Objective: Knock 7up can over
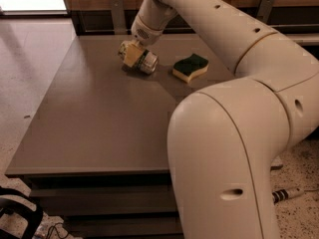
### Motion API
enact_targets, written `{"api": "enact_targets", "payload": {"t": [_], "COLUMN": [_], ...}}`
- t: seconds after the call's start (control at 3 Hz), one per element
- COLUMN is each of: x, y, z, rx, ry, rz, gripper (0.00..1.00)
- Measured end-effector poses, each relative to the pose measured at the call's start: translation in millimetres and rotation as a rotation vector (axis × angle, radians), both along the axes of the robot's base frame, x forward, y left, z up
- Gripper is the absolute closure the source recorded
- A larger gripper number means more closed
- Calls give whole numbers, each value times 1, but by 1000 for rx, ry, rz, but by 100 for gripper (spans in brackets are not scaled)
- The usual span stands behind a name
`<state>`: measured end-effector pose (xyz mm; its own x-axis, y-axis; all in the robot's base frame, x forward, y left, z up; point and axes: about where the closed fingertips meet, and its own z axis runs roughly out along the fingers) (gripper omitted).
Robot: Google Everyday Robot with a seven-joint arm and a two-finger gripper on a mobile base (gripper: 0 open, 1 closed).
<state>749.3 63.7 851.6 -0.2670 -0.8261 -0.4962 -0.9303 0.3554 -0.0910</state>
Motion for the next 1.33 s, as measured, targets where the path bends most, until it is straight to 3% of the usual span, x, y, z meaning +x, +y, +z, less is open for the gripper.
{"api": "enact_targets", "payload": {"t": [0.33,0.67,1.0,1.33], "x": [10,12,12,12], "y": [16,20,22,22], "z": [-23,-26,-28,-25], "rx": [31,43,42,42], "ry": [32,41,44,45], "rz": [54,67,68,69], "gripper": [100,100,84,59]}}
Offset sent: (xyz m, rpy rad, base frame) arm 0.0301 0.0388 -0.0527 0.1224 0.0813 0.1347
